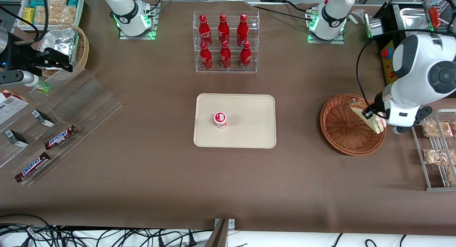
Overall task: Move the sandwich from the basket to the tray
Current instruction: 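Close the left gripper on the sandwich and lift it from the basket, then carry the sandwich with the left gripper over the cream tray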
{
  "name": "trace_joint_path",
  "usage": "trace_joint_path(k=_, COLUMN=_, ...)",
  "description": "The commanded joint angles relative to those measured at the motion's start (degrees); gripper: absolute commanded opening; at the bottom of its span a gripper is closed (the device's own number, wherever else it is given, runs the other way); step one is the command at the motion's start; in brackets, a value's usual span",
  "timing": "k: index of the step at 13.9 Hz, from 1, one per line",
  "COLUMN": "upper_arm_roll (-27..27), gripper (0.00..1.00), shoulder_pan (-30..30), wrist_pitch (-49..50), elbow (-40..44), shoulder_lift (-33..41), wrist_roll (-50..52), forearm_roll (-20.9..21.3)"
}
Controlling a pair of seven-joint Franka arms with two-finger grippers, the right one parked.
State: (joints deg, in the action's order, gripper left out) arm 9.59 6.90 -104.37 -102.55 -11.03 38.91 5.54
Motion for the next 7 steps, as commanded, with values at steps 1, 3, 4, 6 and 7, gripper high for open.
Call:
trace_joint_path(k=1, upper_arm_roll=1.6, gripper=0.00, shoulder_pan=0.0, wrist_pitch=5.7, elbow=5.9, shoulder_lift=-0.2, wrist_roll=-6.7, forearm_roll=-3.9)
trace_joint_path(k=3, upper_arm_roll=4.7, gripper=0.00, shoulder_pan=-0.1, wrist_pitch=5.8, elbow=7.0, shoulder_lift=-0.3, wrist_roll=-7.4, forearm_roll=-4.4)
trace_joint_path(k=4, upper_arm_roll=6.2, gripper=0.00, shoulder_pan=-0.1, wrist_pitch=5.8, elbow=8.0, shoulder_lift=-0.5, wrist_roll=-7.6, forearm_roll=-4.3)
trace_joint_path(k=6, upper_arm_roll=8.8, gripper=0.00, shoulder_pan=-0.7, wrist_pitch=5.9, elbow=9.6, shoulder_lift=-1.0, wrist_roll=-7.8, forearm_roll=-4.3)
trace_joint_path(k=7, upper_arm_roll=10.4, gripper=0.00, shoulder_pan=-0.8, wrist_pitch=5.9, elbow=9.6, shoulder_lift=-1.1, wrist_roll=-8.8, forearm_roll=-4.2)
